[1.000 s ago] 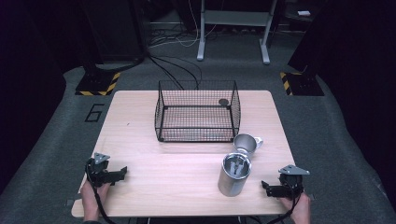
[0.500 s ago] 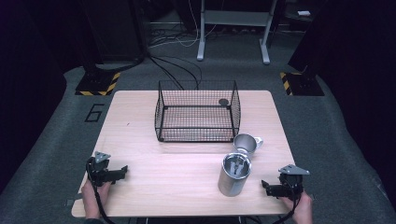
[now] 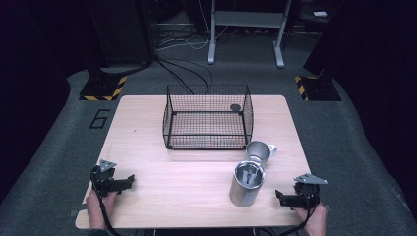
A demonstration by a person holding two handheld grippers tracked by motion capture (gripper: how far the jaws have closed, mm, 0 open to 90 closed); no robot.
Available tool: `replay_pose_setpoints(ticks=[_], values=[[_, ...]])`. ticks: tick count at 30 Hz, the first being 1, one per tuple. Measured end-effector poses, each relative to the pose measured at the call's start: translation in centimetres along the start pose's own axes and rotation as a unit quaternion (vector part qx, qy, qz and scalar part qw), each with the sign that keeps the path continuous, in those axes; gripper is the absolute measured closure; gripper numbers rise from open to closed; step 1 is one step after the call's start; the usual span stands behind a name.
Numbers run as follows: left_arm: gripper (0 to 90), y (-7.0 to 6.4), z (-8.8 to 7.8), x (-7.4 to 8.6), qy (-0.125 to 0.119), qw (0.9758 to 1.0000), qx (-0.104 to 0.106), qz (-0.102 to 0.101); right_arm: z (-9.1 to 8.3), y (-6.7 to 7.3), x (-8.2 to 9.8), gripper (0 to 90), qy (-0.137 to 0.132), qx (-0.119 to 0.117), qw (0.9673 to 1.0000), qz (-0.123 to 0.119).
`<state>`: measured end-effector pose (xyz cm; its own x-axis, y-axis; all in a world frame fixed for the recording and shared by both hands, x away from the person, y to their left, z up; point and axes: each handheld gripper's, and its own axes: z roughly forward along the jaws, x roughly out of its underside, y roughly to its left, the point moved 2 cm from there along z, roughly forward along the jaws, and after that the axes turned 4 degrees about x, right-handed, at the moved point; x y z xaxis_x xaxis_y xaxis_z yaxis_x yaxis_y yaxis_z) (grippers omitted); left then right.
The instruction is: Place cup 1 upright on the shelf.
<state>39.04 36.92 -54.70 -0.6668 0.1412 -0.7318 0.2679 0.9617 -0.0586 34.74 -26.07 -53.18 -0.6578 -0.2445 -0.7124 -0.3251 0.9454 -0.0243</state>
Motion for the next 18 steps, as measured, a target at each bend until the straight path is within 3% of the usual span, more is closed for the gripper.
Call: replay_pose_setpoints(ticks=[8, 13, 18], values=[[0.4, 0.0, 0.0, 0.0, 0.000, 1.0000, 0.000, 0.000, -2.0, 1.5, -0.9, 0.0, -0.017, -0.027, 0.9995, -0.009], [0.4, 0.0, 0.0, 0.0, 0.000, 1.0000, 0.000, 0.001, -3.1, 2.7, -1.7, 0.0, -0.034, -0.041, 0.9982, -0.029], [0.4, 0.0, 0.0, 0.0, 0.000, 1.0000, -0.001, 0.002, -3.8, 3.5, -2.3, 0.0, -0.035, -0.060, 0.9969, -0.039]])
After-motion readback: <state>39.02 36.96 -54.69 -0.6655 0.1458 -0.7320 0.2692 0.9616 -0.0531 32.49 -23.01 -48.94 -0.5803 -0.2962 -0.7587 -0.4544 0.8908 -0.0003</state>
